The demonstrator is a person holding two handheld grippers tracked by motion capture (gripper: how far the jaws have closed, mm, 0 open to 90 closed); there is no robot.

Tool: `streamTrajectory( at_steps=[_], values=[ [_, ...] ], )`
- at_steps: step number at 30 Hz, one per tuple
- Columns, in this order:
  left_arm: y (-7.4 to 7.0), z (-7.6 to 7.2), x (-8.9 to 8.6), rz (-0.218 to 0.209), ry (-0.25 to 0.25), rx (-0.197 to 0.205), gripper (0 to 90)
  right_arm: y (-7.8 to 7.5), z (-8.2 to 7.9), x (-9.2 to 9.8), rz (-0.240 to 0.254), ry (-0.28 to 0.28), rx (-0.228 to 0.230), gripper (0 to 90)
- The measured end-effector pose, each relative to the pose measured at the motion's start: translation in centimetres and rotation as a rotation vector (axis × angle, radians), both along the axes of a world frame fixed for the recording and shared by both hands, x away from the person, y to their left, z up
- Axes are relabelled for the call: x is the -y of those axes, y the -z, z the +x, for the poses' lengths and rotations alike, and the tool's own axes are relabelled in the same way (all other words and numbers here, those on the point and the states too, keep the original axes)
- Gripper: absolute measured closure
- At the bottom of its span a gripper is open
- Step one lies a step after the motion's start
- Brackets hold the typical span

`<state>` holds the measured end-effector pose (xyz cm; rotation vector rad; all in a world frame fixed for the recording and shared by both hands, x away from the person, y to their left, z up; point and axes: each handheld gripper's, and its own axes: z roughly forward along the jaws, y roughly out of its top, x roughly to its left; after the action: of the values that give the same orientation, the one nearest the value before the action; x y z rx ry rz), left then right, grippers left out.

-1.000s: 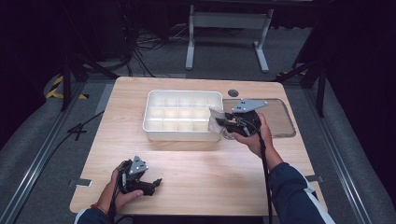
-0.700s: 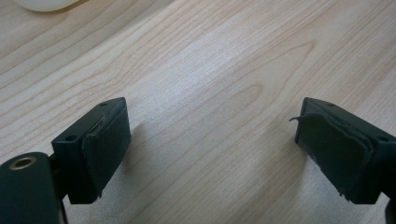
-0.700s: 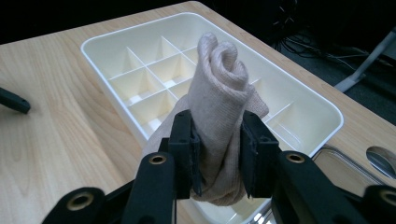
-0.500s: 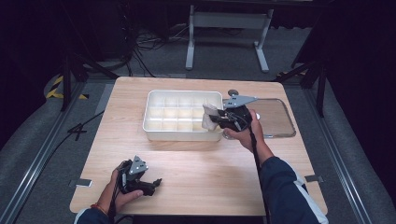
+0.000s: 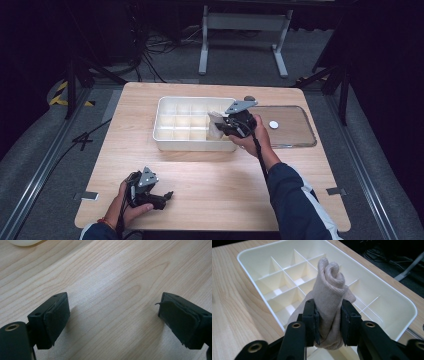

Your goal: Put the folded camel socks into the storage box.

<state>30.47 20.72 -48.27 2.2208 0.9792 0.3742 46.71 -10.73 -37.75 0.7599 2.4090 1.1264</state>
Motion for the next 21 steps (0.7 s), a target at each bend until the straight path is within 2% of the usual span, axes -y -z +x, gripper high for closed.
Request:
streamTrajectory(
  at_steps=[1,4,5,7,10,13,21],
  values=[
    [0.0,0.0,0.0,0.000,0.000,0.000,10.5,0.1,0.1,-0.1,-0.016,0.006,0.004,69.3],
    [0.0,0.0,0.0,0.000,-0.004,-0.002,10.5,0.5,0.4,-0.2,-0.011,0.015,-0.010,69.3],
    [0.0,0.0,0.0,0.001,-0.003,-0.001,10.6,0.7,0.5,-0.3,-0.033,0.025,0.004,69.3],
    [0.0,-0.1,0.0,-0.002,-0.006,-0.001,10.6,0.8,0.6,-0.4,-0.022,0.013,-0.001,69.3],
    [0.0,-0.1,0.0,-0.001,-0.007,-0.001,10.6,1.0,0.6,-0.8,-0.051,0.013,0.014,69.3],
    [0.0,-0.1,0.0,-0.001,-0.006,-0.001,10.6,1.8,0.9,-1.4,-0.084,0.008,-0.003,69.3],
    [0.0,-0.1,0.0,0.000,-0.006,0.000,10.7,3.4,1.3,-2.0,-0.096,0.000,-0.046,69.1]
  ],
)
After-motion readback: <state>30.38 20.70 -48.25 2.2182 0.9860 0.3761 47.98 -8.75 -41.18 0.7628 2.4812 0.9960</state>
